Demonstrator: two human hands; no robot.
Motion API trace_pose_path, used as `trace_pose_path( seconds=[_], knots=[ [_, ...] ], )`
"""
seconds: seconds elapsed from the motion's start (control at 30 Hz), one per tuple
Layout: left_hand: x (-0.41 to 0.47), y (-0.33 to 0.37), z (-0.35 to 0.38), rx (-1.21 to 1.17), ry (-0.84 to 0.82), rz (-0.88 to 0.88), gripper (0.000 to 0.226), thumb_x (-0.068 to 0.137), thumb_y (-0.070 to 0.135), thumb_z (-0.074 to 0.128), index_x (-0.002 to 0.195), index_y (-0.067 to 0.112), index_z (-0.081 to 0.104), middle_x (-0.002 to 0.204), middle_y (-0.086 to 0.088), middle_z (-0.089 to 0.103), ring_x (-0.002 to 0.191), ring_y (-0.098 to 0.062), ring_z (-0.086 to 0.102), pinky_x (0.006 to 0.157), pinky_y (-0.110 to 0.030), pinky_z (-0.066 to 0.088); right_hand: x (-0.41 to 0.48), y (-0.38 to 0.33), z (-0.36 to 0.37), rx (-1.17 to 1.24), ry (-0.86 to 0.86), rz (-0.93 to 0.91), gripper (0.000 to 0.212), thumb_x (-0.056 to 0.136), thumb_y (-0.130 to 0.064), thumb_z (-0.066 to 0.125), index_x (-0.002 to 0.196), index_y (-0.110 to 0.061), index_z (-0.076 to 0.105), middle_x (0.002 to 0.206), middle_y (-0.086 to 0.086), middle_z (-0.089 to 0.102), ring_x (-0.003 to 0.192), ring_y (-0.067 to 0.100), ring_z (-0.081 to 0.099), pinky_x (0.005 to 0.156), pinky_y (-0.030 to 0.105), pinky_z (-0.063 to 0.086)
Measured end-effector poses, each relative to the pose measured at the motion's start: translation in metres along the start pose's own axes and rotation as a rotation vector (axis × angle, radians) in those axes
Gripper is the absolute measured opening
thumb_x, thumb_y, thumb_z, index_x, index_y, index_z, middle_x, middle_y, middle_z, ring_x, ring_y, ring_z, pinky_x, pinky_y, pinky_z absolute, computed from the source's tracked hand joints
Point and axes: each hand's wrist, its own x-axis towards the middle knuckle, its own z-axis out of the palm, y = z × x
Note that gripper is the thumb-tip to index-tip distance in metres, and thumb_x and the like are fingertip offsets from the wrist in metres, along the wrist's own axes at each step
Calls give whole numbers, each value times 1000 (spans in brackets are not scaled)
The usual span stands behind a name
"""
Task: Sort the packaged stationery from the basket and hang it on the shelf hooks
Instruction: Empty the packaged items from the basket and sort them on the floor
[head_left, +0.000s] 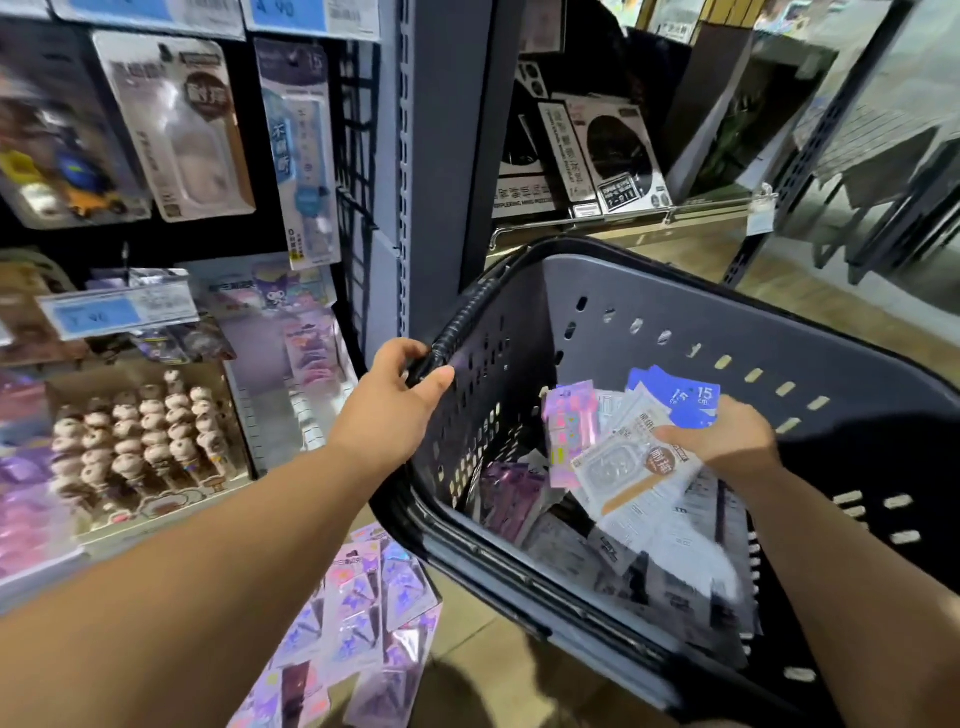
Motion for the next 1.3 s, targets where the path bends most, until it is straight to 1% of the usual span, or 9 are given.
trace_pose_path(
  seconds=[0.1, 0.37, 0.5, 0.6, 0.8, 0.93, 1.03, 1.23, 1.3],
  knots=[
    [-4, -3, -1, -26, 23, 25, 21, 95, 41, 57, 109, 30, 46, 65, -2, 43, 42, -9, 33, 47, -23, 31, -4, -2, 2, -20, 34, 37, 38, 71, -40, 82, 98, -18, 68, 92, -4, 67, 87, 16, 60, 74, 25, 39],
    [-21, -16, -12, -79, 59, 44, 22, 94, 38, 59, 97, 25, 41, 69, -1, 35, 54, -18, 34, 58, -32, 33, -28, -17, -8, 78, 162, 79, 39, 71, -36, 84, 94, -16, 60, 73, -9, 55, 79, 20, 55, 69, 25, 35],
    [-29, -13, -16, -20, 33, 13, 26, 95, 43, 55, 100, 22, 39, 66, 0, 38, 53, -17, 36, 54, -30, 33, -44, -32, -14, 161, 158, 8, 39, 71, -28, 85, 100, -13, 64, 88, 1, 64, 81, 19, 58, 64, 27, 38],
    [-30, -5, -19, 103, 30, -36, 36, 95, 51, 50, 108, 20, 39, 76, 2, 50, 72, -22, 52, 68, -35, 41, -53, -49, -25, 200, 136, -80, 32, 73, -22, 83, 99, -13, 66, 89, 2, 67, 80, 17, 59, 64, 27, 41],
    [-27, 9, -19, 174, -50, -104, 41, 98, 46, 48, 120, 15, 35, 110, -6, 55, 98, -30, 54, 84, -38, 42, -46, -75, -51, 295, 216, -91, 35, 69, -27, 86, 97, -20, 66, 94, 1, 69, 90, 23, 65, 84, 39, 52],
    [-27, 10, -21, 191, -44, -96, 35, 96, 42, 54, 112, 18, 33, 108, -6, 54, 95, -28, 54, 80, -35, 41, -46, -94, -52, 347, 226, -113, 35, 69, -27, 86, 97, -20, 67, 92, -2, 68, 89, 21, 64, 79, 34, 49],
    [-30, 11, -24, 198, -19, -62, 45, 94, 46, 57, 119, 14, 37, 109, -3, 51, 97, -26, 52, 88, -38, 45, -49, -101, -52, 408, 219, -138, 31, 70, -23, 86, 93, -24, 66, 85, -9, 67, 86, 20, 63, 76, 31, 44],
    [-25, 6, -29, 208, -64, -31, 67, 89, 53, 60, 136, 13, 34, 134, -8, 49, 117, -29, 52, 100, -44, 44, -43, -119, -72, 495, 195, -189, 30, 65, -25, 88, 86, -31, 68, 91, -11, 71, 91, 21, 68, 88, 44, 54],
    [-23, 6, -30, 181, -70, -13, 72, 89, 56, 56, 140, 12, 32, 141, -10, 44, 124, -30, 48, 104, -44, 41, -44, -134, -82, 549, 203, -223, 32, 66, -21, 87, 91, -30, 69, 90, -14, 70, 89, 17, 68, 84, 38, 53]
  ],
)
